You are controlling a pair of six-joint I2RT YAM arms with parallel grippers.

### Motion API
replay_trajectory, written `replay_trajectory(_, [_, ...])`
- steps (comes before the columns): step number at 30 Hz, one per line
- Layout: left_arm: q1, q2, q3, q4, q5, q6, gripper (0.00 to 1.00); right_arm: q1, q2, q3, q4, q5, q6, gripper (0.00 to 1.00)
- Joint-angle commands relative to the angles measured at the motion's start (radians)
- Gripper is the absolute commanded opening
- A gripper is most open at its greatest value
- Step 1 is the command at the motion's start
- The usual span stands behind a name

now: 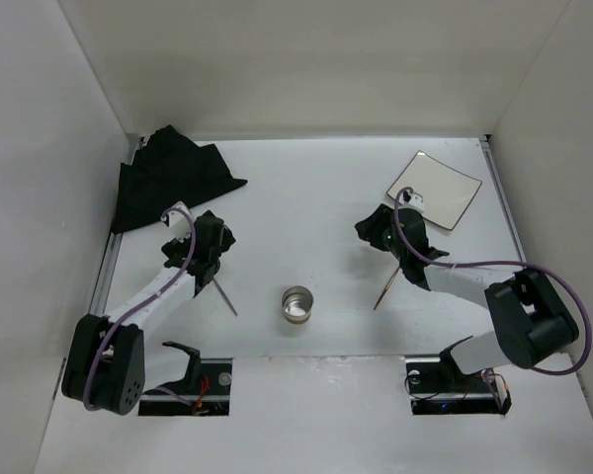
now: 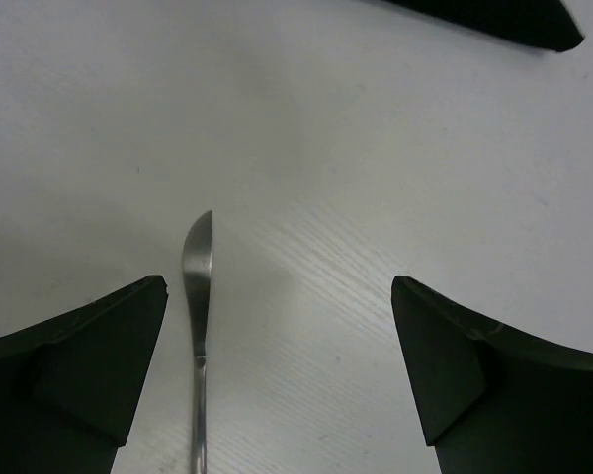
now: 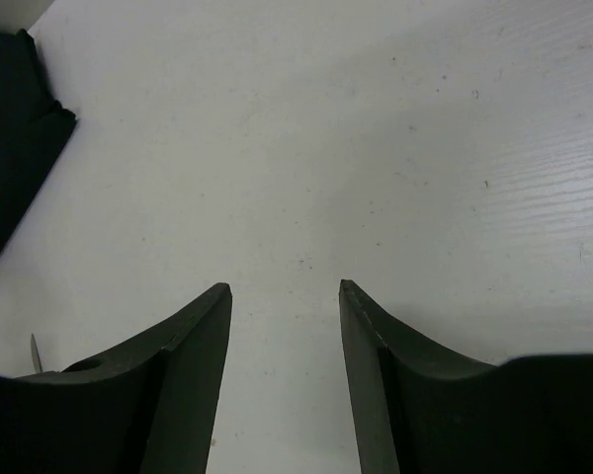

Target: Set the dinner table for one person

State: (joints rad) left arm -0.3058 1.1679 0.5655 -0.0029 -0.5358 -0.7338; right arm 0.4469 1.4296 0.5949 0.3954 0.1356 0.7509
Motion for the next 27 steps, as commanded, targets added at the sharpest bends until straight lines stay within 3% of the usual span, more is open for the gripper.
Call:
replay_trajectory(1, [-0.002,0.042,0.043,-0.012,-0.018,0.001,1.0,0.011,-0.018,0.034,0.036,0.021,-0.019,0.54])
replay_trajectory(11, [0.075,0.03,0.021,0.085,-0.032,0.019,1.0,0.011,0.002,0.039,0.039,0.007,-0.012,0.54])
replay_trajectory(13, [0.093,0.026,0.005,0.148,-0.047,0.022,1.0,0.014,0.003,0.043,0.04,-0.005,-0.016,0.43])
replay_trajectory(17, [0.155,0.071,0.02,0.28,-0.093,0.022,1.0,0.025,0.021,0.055,0.033,-0.005,-0.019,0.13])
replay_trajectory(19, [0.193,0.113,0.042,0.332,-0.15,0.025,1.0,0.026,0.032,0.065,0.023,-0.019,-0.019,0.07])
replay_trajectory(24, [0.242,0.19,0.128,0.411,-0.206,0.069,1.0,0.029,0.026,0.06,0.025,-0.013,-0.025,0.11])
replay_trajectory(27, [0.285,0.246,0.171,0.484,-0.274,0.122,1.0,0.031,0.029,0.06,0.029,-0.018,-0.021,0.24])
